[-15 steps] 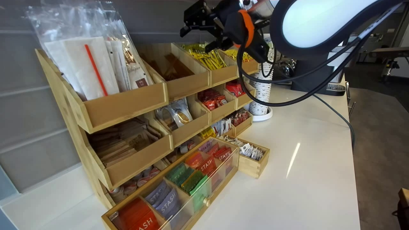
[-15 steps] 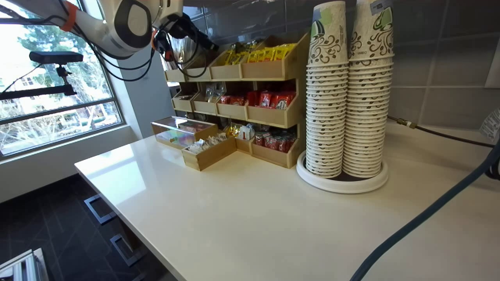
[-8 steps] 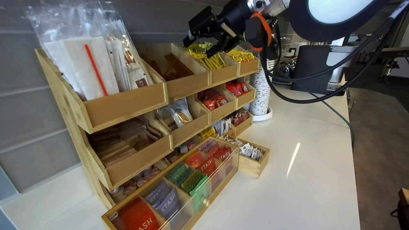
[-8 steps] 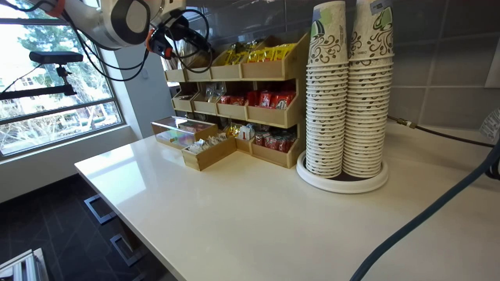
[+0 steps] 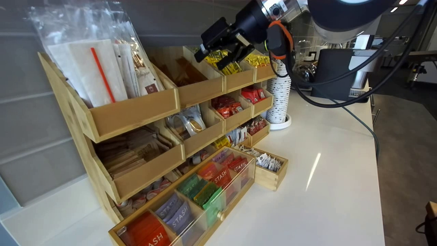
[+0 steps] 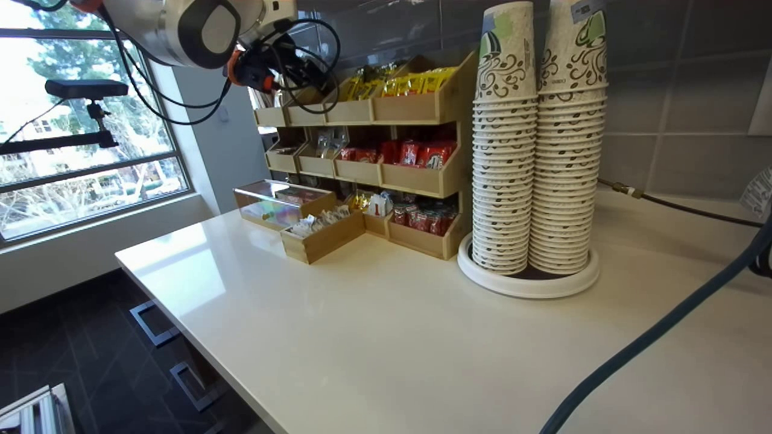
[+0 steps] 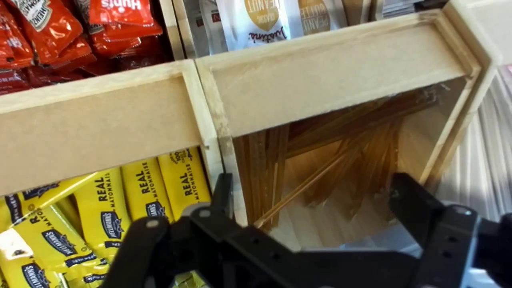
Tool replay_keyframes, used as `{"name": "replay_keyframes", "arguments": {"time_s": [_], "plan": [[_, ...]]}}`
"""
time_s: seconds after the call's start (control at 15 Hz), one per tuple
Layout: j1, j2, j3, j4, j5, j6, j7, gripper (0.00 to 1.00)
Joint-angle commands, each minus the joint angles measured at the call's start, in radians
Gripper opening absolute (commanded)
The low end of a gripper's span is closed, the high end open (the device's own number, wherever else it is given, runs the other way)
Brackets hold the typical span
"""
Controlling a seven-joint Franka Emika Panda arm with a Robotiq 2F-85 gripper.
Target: Put the straw on the top second left rack
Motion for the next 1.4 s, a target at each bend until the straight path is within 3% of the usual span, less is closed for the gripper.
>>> {"name": "replay_keyframes", "arguments": {"time_s": [0.0, 0.53, 0.87, 0.93, 1.07, 1.33], "plan": [[-0.070, -0.002, 0.059, 0.038, 0.068, -0.074, -0.104, 1.00], [-0.208, 0.049, 0.166, 0.076, 0.070, -0.196, -0.296, 1.00], [-0.359, 0.106, 0.316, 0.074, 0.023, -0.233, -0.355, 1.00], [-0.296, 0.057, 0.246, 0.060, 0.047, -0.197, -0.323, 1.00], [-0.339, 0.075, 0.288, 0.061, 0.041, -0.202, -0.335, 1.00], [-0.349, 0.087, 0.301, 0.061, 0.039, -0.203, -0.342, 1.00]]}}
